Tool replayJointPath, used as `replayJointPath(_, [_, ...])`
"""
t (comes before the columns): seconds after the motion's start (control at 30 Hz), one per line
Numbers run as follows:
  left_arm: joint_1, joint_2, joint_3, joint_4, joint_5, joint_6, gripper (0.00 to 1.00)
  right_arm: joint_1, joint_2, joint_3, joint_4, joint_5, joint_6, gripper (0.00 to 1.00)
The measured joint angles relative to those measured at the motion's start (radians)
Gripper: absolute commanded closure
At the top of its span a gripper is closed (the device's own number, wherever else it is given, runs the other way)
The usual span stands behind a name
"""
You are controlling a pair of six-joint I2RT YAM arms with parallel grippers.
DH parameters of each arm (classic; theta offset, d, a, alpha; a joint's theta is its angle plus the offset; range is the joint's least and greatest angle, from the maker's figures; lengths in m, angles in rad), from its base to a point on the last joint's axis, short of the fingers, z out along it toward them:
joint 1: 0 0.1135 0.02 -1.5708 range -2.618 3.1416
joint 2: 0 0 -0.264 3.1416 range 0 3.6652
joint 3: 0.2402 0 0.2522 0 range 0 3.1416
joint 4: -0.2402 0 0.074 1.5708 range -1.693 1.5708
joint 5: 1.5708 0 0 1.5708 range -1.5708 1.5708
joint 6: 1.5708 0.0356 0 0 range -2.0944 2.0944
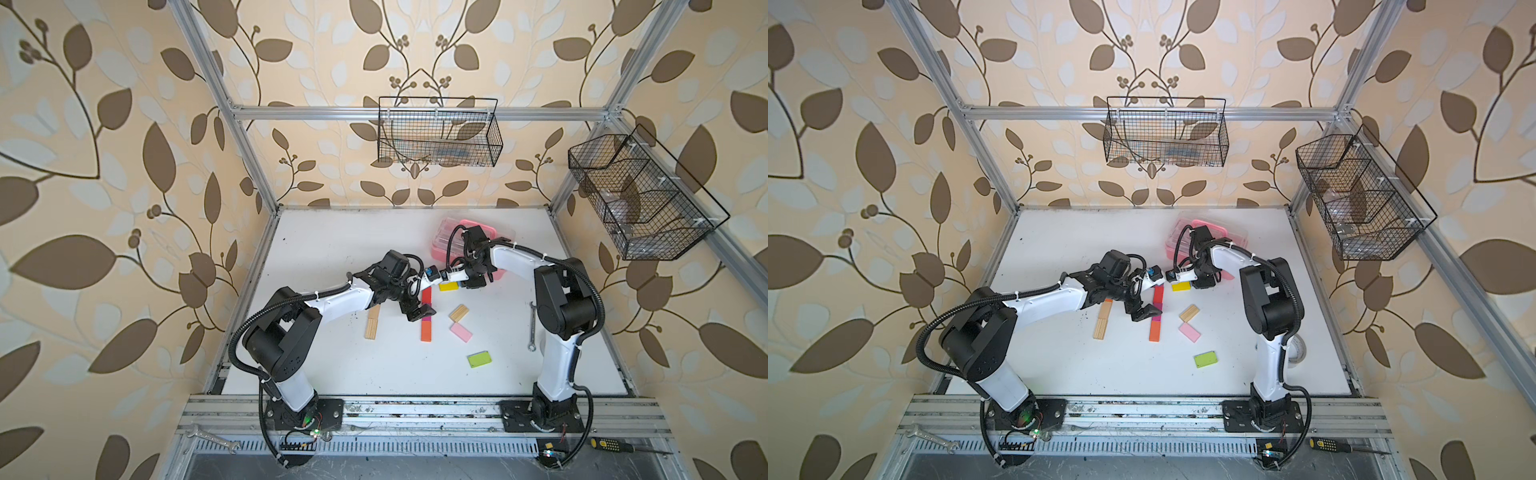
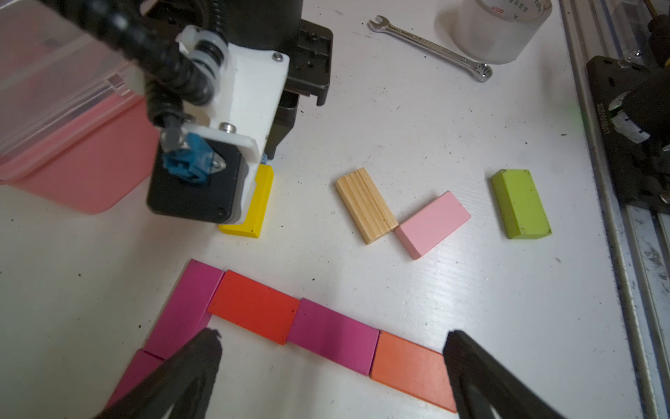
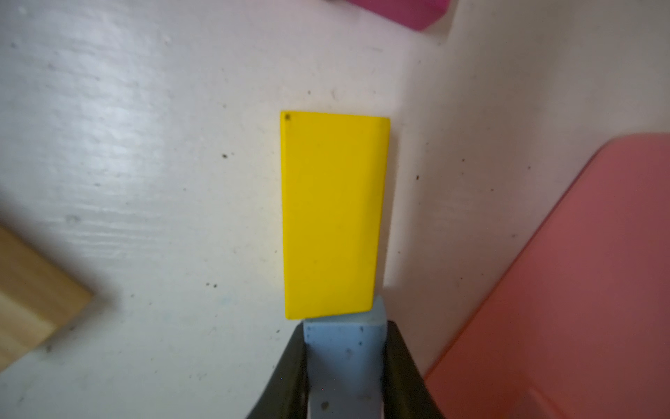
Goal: Assemble the number 7 with building blocks
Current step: Assemble the building block at the center of the board.
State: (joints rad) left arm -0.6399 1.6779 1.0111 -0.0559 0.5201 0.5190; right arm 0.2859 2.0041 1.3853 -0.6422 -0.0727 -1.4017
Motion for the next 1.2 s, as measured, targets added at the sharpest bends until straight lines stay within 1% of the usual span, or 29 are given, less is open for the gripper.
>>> replayJointPath(0.43, [0.0, 0.001, 0.0, -0.01, -0.001, 0.003, 0.01, 0.0, 0.034, 0.056, -0.101, -0.053, 0.056, 0.99])
replayJointPath(0.57, [0.0, 0.001, 0.0, -0.013, 0.0, 0.003, 0.01, 0.0, 0.035, 0.056, -0.117, -0.068, 0.074, 0.93])
replayJointPath(0.63, [0.0, 0.001, 0.0, -0.016, -0.001, 0.003, 0.01, 0.0, 0.035, 0.056, -0.119, -0.071, 0.08, 0.83])
replayJointPath(0.67, [0.0, 0.001, 0.0, -0.018, -0.001, 0.003, 0.01, 0.0, 0.035, 0.056, -0.119, -0.071, 0.086, 0.73])
replayJointPath(0.7, [0.0, 0.001, 0.0, -0.019, -0.001, 0.003, 0.01, 0.0, 0.035, 0.056, -0.119, -0.071, 0.091, 0.66])
replayJointPath(0.77, [0.0, 0.001, 0.0, -0.022, 0.0, 0.003, 0.01, 0.0, 0.038, 0.056, -0.119, -0.074, 0.098, 0.59])
replayJointPath(0.8, [0.0, 0.001, 0.0, -0.023, 0.0, 0.003, 0.01, 0.0, 0.039, 0.056, -0.119, -0.077, 0.104, 0.53])
replayJointPath(0.83, [0.0, 0.001, 0.0, -0.023, 0.0, 0.003, 0.01, 0.0, 0.039, 0.056, -0.118, -0.079, 0.109, 0.42])
replayJointPath(0.87, [0.0, 0.001, 0.0, -0.023, 0.0, 0.003, 0.01, -0.001, 0.039, 0.056, -0.117, -0.082, 0.115, 0.27])
replayJointPath(0.9, [0.0, 0.001, 0.0, -0.023, 0.0, 0.003, 0.01, -0.002, 0.039, 0.057, -0.117, -0.085, 0.124, 0.2])
replayJointPath(0.93, [0.0, 0.001, 0.0, -0.023, 0.0, 0.003, 0.01, -0.005, 0.039, 0.057, -0.126, -0.093, 0.127, 0.15])
replayJointPath(0.97, [0.0, 0.001, 0.0, -0.023, 0.0, 0.003, 0.01, -0.005, 0.039, 0.057, -0.13, -0.096, 0.13, 0.02])
replayJointPath(1.0, [0.0, 0.001, 0.0, -0.023, 0.0, 0.003, 0.01, -0.005, 0.038, 0.057, -0.13, -0.099, 0.135, 0.0])
replayJointPath(1.2, [0.0, 0.001, 0.0, -0.023, 0.0, 0.003, 0.01, -0.018, 0.016, 0.049, -0.13, -0.105, 0.161, 0.0])
